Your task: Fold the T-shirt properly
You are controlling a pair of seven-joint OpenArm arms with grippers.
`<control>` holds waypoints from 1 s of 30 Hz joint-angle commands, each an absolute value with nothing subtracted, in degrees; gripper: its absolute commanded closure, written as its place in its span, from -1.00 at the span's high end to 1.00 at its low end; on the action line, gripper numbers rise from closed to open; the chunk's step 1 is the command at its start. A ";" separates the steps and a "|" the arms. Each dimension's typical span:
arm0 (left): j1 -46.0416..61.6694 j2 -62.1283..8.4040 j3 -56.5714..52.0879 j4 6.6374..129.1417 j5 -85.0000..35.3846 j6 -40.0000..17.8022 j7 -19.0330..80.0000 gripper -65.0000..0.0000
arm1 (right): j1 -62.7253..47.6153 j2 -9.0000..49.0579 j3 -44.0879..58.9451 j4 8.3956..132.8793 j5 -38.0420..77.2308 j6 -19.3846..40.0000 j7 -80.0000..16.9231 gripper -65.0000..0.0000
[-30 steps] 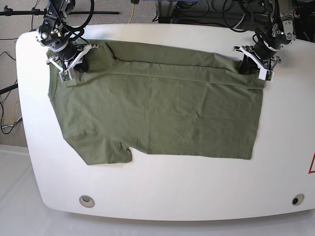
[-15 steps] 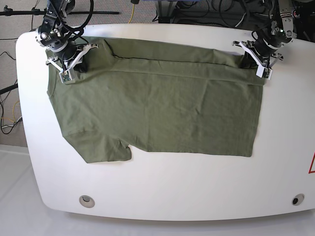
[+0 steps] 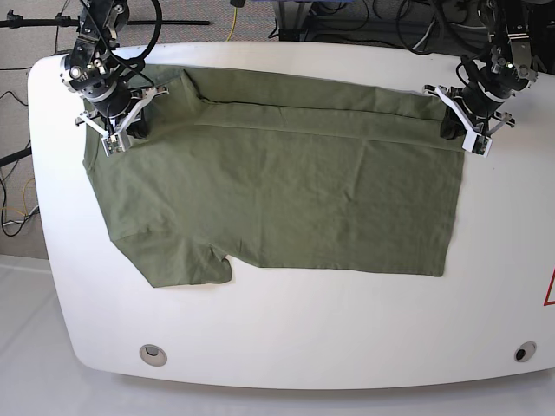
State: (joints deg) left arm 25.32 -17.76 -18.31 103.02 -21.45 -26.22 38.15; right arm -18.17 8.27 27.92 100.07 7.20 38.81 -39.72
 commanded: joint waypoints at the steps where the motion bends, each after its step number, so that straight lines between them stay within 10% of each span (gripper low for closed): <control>1: 25.16 -18.31 -18.46 104.71 -22.13 -26.19 37.78 -0.99 | -18.03 8.91 28.44 101.85 7.59 38.79 -38.90 -1.00; 30: 31.08 -13.14 -28.32 108.29 -20.95 -26.72 37.27 -1.00 | -19.51 8.77 29.15 102.17 8.61 39.36 -38.08 -1.00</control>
State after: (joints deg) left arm 30.70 -12.73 -27.81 107.74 -20.67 -26.59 38.17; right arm -19.90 8.01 28.80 101.62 7.66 39.07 -39.62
